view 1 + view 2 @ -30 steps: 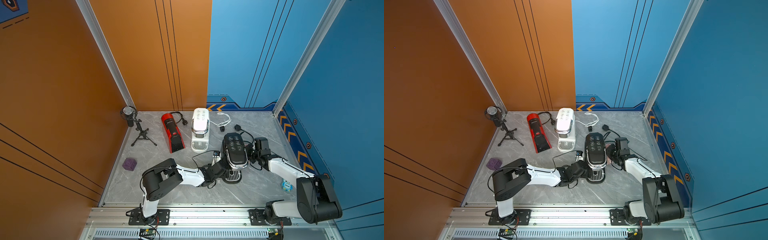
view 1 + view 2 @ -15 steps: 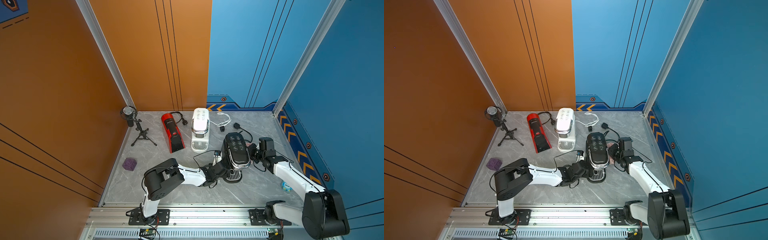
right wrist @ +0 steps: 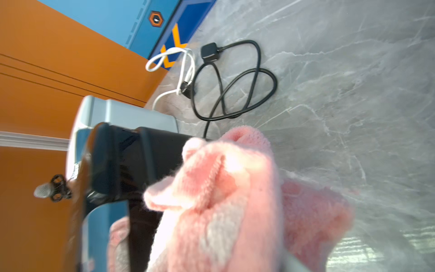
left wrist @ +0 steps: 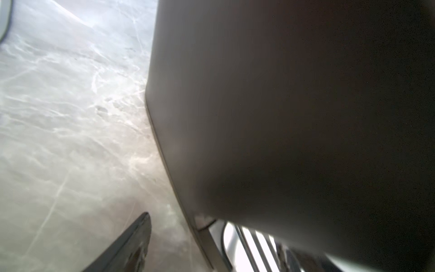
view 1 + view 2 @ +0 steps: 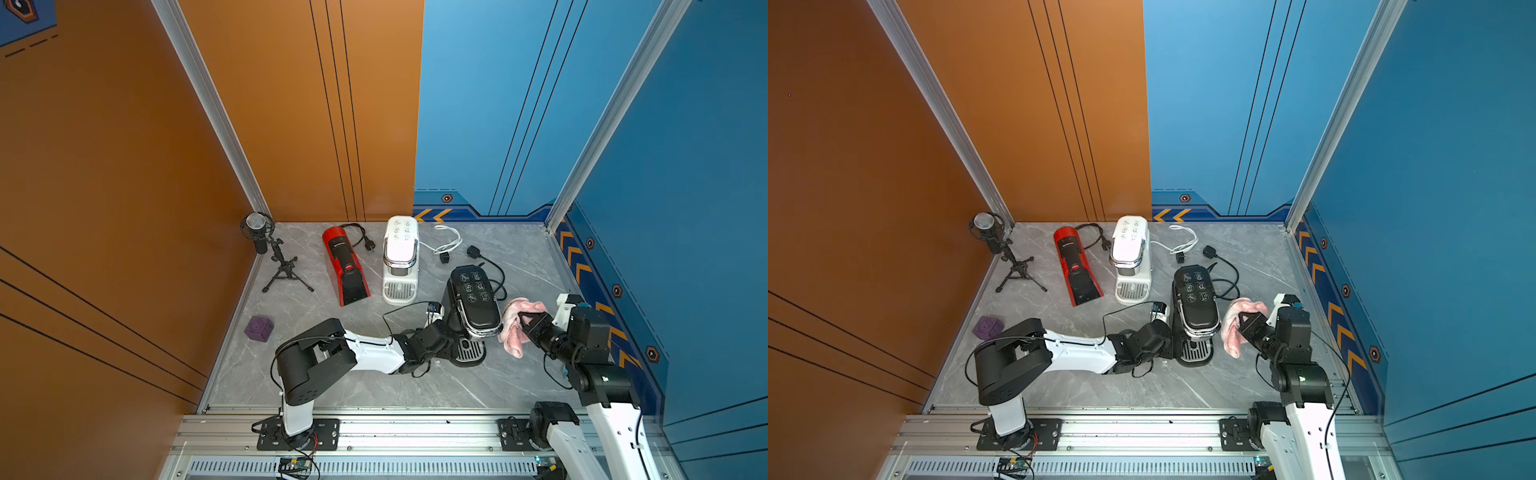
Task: Wipe the surface of a coffee machine
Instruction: Wipe the dirt from the surface of the coffee machine.
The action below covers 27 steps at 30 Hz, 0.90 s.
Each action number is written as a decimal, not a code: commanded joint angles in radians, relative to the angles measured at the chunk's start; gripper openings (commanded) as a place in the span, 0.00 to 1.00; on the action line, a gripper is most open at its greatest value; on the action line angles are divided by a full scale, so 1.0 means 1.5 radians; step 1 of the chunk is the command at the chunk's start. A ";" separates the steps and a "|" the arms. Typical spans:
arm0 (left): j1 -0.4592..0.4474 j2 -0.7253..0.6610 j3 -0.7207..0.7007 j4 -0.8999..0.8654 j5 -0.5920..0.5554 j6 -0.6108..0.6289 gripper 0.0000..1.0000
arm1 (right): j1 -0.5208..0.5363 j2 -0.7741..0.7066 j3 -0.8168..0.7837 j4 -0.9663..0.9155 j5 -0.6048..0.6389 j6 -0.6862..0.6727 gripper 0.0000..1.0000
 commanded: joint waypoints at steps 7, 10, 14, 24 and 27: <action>0.029 -0.205 -0.018 -0.196 -0.023 0.056 0.83 | 0.019 -0.190 -0.017 -0.183 -0.116 0.072 0.00; 0.034 -0.285 0.010 -0.296 -0.067 0.092 0.85 | 0.019 -0.247 -0.029 -0.174 -0.145 0.115 0.00; 0.054 -0.330 0.088 -0.365 -0.064 0.163 0.91 | 0.020 -0.315 -0.122 -0.078 -0.200 0.241 0.00; 0.051 -0.175 0.350 -0.437 0.008 0.302 0.93 | 0.086 -0.311 -0.212 0.136 -0.131 0.405 0.00; 0.046 -0.137 0.380 -0.437 0.020 0.310 0.93 | 0.152 -0.300 -0.218 0.112 -0.069 0.389 0.00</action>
